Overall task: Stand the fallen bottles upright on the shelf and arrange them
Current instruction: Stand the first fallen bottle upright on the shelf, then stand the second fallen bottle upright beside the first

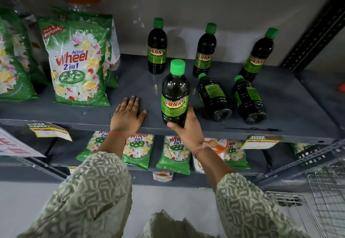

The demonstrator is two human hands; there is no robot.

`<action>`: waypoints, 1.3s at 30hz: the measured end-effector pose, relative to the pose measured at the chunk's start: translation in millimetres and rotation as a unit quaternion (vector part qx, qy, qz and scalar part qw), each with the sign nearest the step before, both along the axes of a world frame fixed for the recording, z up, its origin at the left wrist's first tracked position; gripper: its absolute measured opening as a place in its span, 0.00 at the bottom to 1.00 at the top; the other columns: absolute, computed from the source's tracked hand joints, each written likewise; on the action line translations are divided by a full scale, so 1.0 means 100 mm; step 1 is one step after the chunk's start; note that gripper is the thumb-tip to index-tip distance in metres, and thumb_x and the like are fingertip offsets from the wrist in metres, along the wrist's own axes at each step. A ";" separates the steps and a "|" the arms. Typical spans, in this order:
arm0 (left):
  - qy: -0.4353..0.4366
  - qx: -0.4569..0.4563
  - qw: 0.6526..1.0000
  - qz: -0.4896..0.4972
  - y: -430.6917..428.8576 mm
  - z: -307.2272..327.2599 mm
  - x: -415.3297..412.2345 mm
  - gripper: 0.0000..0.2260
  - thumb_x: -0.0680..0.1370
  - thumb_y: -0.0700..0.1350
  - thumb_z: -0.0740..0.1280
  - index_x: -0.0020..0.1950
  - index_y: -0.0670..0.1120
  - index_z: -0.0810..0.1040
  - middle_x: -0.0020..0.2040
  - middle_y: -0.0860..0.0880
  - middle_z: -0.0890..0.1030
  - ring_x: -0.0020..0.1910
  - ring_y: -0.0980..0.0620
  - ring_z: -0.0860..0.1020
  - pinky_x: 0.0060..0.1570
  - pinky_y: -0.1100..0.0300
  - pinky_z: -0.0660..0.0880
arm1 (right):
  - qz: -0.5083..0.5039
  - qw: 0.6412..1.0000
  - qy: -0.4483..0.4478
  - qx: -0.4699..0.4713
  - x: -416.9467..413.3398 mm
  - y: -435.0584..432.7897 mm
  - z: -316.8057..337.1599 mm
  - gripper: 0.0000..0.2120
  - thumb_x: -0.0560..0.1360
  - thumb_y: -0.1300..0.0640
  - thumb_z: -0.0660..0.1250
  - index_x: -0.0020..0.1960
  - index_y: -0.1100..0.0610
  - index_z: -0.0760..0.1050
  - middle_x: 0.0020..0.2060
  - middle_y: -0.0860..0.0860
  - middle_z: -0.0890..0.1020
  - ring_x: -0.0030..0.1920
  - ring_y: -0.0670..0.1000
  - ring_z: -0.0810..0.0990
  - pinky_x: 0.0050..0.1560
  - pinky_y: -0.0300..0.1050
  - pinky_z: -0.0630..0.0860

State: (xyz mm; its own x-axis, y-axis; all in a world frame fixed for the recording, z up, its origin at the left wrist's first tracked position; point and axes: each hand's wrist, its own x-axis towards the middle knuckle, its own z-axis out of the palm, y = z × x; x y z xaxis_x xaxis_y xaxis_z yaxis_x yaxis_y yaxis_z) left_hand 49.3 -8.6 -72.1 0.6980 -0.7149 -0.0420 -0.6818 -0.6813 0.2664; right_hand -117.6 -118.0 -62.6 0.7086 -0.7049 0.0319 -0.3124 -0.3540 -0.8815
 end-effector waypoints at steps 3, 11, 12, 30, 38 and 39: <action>0.018 0.003 1.000 0.005 -0.05 0.02 -0.04 0.26 0.80 0.53 0.50 0.75 0.44 0.50 0.78 0.45 0.50 0.77 0.46 0.47 0.75 0.52 0.46 | -0.029 0.998 -0.019 -0.044 -0.20 -0.01 0.17 0.47 0.68 0.44 0.70 0.74 0.54 0.44 0.76 0.54 0.52 0.75 0.50 0.48 0.72 0.47 0.48; -0.010 -0.005 1.000 0.000 -0.12 -0.02 -0.12 0.24 0.80 0.51 0.49 0.75 0.44 0.50 0.78 0.45 0.51 0.76 0.44 0.48 0.74 0.50 0.47 | -0.107 0.953 0.284 0.024 -0.06 -1.25 0.64 0.38 0.62 0.40 0.74 0.62 0.63 0.69 0.59 0.59 0.78 0.58 0.59 0.77 0.58 0.48 0.73; -0.010 -0.008 1.000 0.004 -0.12 -0.03 -0.12 0.24 0.80 0.51 0.50 0.75 0.45 0.51 0.77 0.45 0.51 0.76 0.44 0.49 0.74 0.51 0.47 | -0.103 0.960 0.254 0.056 -0.03 -1.26 0.61 0.32 0.62 0.43 0.75 0.58 0.62 0.74 0.54 0.56 0.80 0.53 0.58 0.79 0.54 0.46 0.75; -0.033 -0.004 0.999 0.023 -0.12 -0.10 -0.11 0.31 0.73 0.58 0.42 0.75 0.48 0.52 0.77 0.49 0.54 0.76 0.48 0.50 0.74 0.53 0.48 | -0.198 0.973 -0.087 -0.075 0.13 -1.06 0.03 0.49 0.56 0.49 0.80 0.69 0.61 0.58 0.65 0.60 0.65 0.67 0.59 0.62 0.69 0.55 0.61; -0.032 0.001 0.999 0.023 -0.12 -0.09 -0.12 0.30 0.73 0.57 0.42 0.75 0.48 0.51 0.77 0.49 0.53 0.76 0.48 0.50 0.74 0.53 0.48 | -0.167 0.980 -0.100 -0.034 0.10 -1.06 -0.01 0.49 0.58 0.55 0.76 0.72 0.58 0.55 0.68 0.58 0.68 0.69 0.56 0.66 0.70 0.55 0.64; -0.032 0.002 0.999 0.023 -0.13 -0.09 -0.12 0.30 0.74 0.57 0.42 0.75 0.48 0.51 0.77 0.49 0.53 0.76 0.48 0.50 0.74 0.53 0.48 | -0.157 0.983 -0.094 -0.032 0.11 -1.06 -0.01 0.52 0.58 0.52 0.77 0.73 0.57 0.52 0.71 0.58 0.64 0.71 0.57 0.62 0.72 0.56 0.61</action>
